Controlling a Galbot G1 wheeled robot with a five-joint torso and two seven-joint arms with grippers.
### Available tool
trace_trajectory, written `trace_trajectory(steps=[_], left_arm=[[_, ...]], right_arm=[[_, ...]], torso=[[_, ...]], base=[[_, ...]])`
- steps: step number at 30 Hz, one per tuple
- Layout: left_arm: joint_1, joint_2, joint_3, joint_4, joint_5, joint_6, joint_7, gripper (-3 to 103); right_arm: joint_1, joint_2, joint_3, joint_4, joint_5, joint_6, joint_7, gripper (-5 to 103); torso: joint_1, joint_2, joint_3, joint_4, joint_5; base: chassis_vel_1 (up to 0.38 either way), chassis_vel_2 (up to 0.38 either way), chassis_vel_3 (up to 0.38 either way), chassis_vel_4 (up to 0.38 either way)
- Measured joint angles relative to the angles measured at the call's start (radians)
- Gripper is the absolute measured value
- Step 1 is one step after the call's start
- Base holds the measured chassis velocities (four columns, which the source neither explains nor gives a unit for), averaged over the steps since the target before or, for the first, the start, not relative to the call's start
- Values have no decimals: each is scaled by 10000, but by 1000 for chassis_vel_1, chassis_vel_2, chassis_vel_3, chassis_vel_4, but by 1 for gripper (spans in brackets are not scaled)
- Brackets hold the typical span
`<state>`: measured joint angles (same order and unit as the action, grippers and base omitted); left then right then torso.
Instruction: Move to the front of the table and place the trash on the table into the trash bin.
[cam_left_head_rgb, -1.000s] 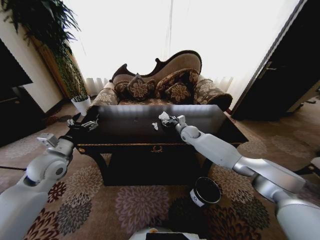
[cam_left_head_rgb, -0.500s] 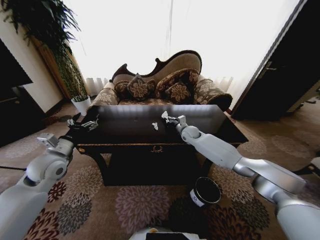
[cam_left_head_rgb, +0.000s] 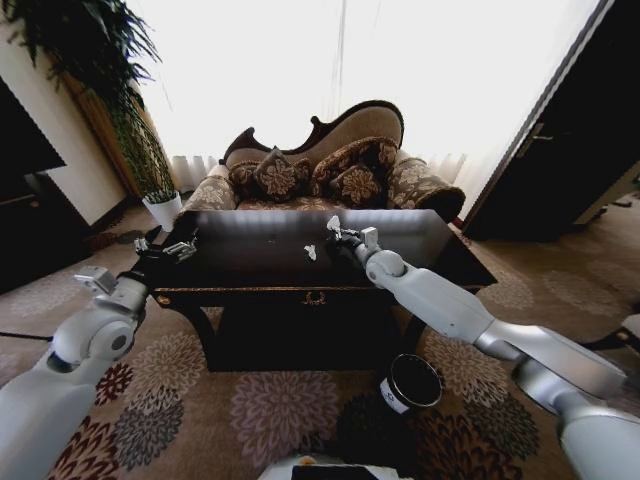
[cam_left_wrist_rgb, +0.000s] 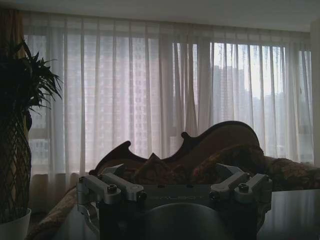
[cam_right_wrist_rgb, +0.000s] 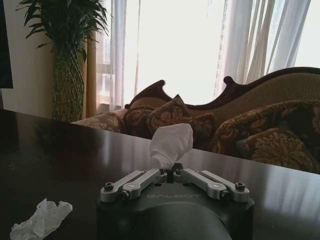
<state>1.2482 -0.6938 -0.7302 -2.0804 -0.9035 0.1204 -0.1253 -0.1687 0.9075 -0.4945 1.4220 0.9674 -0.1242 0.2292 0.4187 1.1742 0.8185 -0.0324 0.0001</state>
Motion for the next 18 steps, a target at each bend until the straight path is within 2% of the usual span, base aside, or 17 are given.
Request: trace_trajectory(steps=[5,8,9,12,13,14,15,16,17,18], left_arm=[[0,0,1,0,0,0,0,100],[0,0,0,1,0,0,0,100],[0,0,0,1,0,0,0,100],[-1,0,0,-1,0,0,4,100],[-1,0,0,-1,0,0,4,100],[0,1,0,0,0,0,0,100],[0,0,0,0,0,0,2,100],[-1,0,0,1,0,1,-1,100],[-1,0,0,1,0,1,-1,100],[0,0,0,0,0,0,6,100]], right_arm=[[-709,-657,897,1173,164,-155,271,1],[-1839,-1244,1885,2280,332,-341,682,1],[-1839,-1244,1885,2280,332,-341,682,1],[-3406,-2000,3188,3387,330,-413,861,1],[-3406,-2000,3188,3387,330,-413,861,1],[-4108,-2315,3921,3799,257,-415,873,1],[-6605,-2849,6085,4737,-130,-326,804,1],[-7242,-2899,6556,4912,-300,-244,743,1],[-7242,-2899,6556,4912,-300,-244,743,1],[-8156,-2911,7342,5162,-616,-97,651,1]], torso=[[0,0,-1,-1,0],[0,0,-1,2,1],[0,0,-1,2,1],[0,0,-1,-1,3],[0,0,-1,-1,3],[-1,1,-1,-4,1],[-1,0,-1,-2,3],[-1,0,-1,-4,4],[-1,0,-1,-4,4],[-1,0,0,-3,5]], base=[[0,0,0,0],[0,0,0,0],[0,0,0,0],[0,0,0,0],[0,0,0,0],[0,0,0,0],[0,0,0,0],[0,0,0,0],[0,0,0,0],[0,0,0,0]])
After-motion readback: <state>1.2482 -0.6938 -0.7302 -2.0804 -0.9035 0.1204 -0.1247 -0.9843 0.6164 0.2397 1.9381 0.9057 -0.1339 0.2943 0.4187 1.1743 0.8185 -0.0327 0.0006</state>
